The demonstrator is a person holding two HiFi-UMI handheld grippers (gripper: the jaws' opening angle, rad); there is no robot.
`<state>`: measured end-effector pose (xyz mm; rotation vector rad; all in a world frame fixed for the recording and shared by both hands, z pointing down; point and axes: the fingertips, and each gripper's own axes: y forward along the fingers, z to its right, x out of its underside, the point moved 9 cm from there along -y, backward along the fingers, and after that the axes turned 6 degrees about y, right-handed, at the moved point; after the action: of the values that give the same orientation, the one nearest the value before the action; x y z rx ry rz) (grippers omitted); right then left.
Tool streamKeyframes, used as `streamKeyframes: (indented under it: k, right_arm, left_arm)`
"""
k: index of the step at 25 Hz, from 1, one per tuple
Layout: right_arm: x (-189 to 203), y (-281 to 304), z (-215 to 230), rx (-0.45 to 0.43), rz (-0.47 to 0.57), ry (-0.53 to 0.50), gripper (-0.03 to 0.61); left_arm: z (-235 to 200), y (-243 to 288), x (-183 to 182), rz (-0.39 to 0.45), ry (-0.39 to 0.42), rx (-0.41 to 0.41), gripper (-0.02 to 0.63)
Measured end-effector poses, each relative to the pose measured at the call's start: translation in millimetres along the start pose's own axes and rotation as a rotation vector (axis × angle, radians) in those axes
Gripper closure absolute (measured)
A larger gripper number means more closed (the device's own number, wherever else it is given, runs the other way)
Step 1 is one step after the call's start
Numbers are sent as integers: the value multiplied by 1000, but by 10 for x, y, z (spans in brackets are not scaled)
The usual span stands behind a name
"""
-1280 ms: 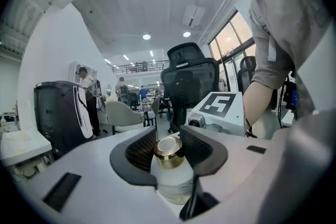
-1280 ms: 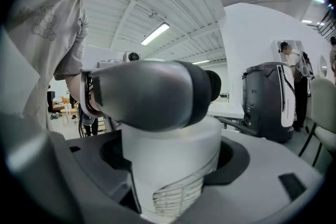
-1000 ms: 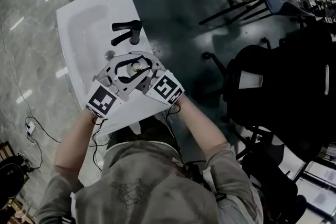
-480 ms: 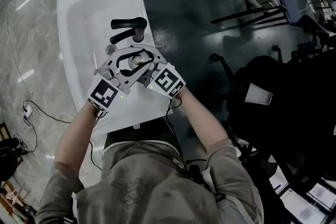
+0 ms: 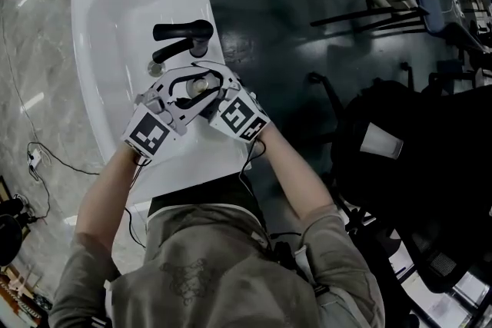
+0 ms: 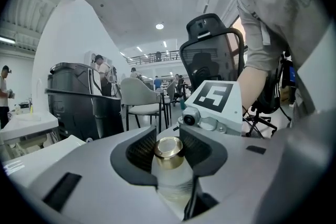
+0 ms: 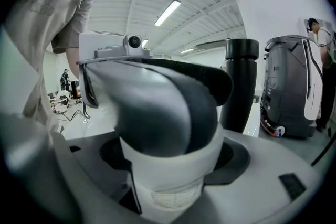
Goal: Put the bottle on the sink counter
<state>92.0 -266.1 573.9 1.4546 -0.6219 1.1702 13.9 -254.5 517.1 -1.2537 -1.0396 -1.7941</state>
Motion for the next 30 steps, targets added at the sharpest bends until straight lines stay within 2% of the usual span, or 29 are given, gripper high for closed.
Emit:
streamKeyframes:
  k: [5,8,15,21,27,30]
  right_arm:
    - [69,43,36,55,-101,-36,262]
    - [103,47,55,76,-131,-22,262]
    - [133,-18,104,142,-157,14,262]
    - [156,-125,123,197,-182,47,264]
    - [194,-266,99,243,-153,151,264]
    - [221,-338,75,294,-130,159,264]
  left_arm:
    - [-4,41,84,1,11,2,471]
    - [1,75,142,-12,28,3,471]
    - [-109,88,267,-52,41,-11,471]
    - [-137,172,269,-53,45,-17,471]
    - [-88,228,268,-81,104,-17,470]
    - [-79,217,266,-87,120,-26,469]
